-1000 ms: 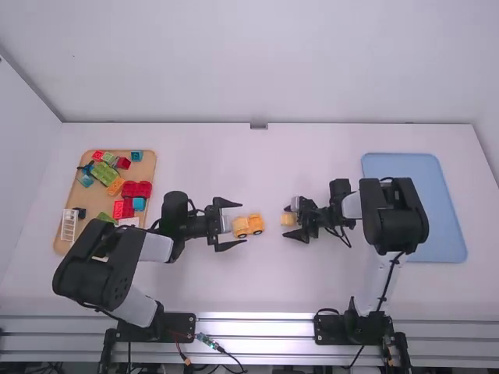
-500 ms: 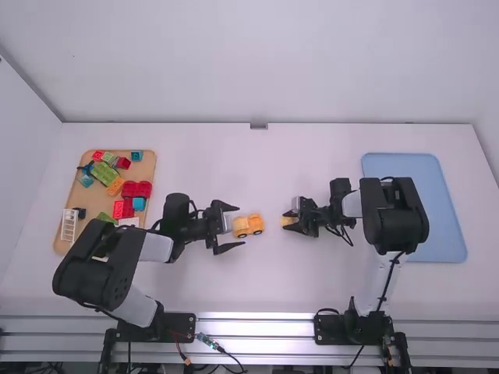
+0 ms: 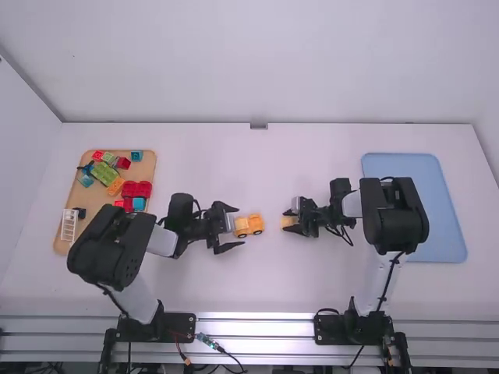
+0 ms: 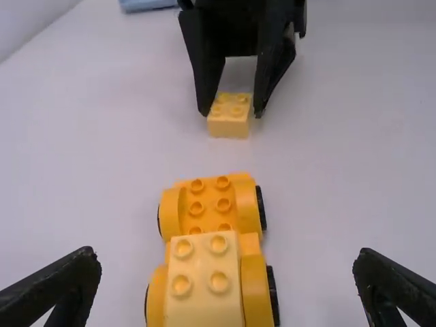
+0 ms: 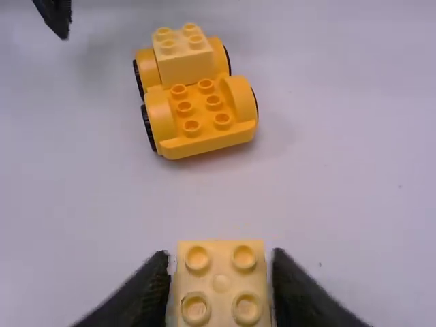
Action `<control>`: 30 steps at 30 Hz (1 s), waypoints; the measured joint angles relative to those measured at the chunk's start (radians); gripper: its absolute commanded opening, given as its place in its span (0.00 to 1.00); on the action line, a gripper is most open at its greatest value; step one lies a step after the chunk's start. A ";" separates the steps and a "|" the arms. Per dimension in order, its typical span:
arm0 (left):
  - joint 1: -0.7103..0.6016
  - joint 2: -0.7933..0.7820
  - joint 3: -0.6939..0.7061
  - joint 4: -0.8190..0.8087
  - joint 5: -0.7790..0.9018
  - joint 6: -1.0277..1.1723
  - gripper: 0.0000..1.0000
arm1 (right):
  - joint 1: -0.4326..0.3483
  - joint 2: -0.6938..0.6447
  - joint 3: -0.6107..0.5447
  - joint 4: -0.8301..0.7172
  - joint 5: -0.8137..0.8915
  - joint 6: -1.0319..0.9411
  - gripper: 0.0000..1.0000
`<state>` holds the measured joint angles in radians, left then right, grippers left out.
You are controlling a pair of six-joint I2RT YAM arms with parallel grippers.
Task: Assemble lego blocks to make yellow taxi
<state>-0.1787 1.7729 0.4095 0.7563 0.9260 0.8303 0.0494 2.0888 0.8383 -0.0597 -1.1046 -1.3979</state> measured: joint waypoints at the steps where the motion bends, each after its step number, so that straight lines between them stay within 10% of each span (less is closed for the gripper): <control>1: 0.000 0.027 0.026 -0.013 0.015 0.000 0.99 | 0.000 0.000 0.000 0.000 0.000 0.000 0.54; 11: 0.000 0.087 0.125 -0.104 0.096 0.012 0.99 | 0.004 0.000 0.000 -0.002 0.011 0.000 0.31; 30: -0.030 0.192 0.175 -0.146 0.117 0.079 0.99 | 0.036 0.000 0.000 0.038 0.064 0.057 0.40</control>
<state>-0.2085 1.9644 0.5850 0.6098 1.0435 0.9089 0.0856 2.0888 0.8387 -0.0219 -1.0405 -1.3411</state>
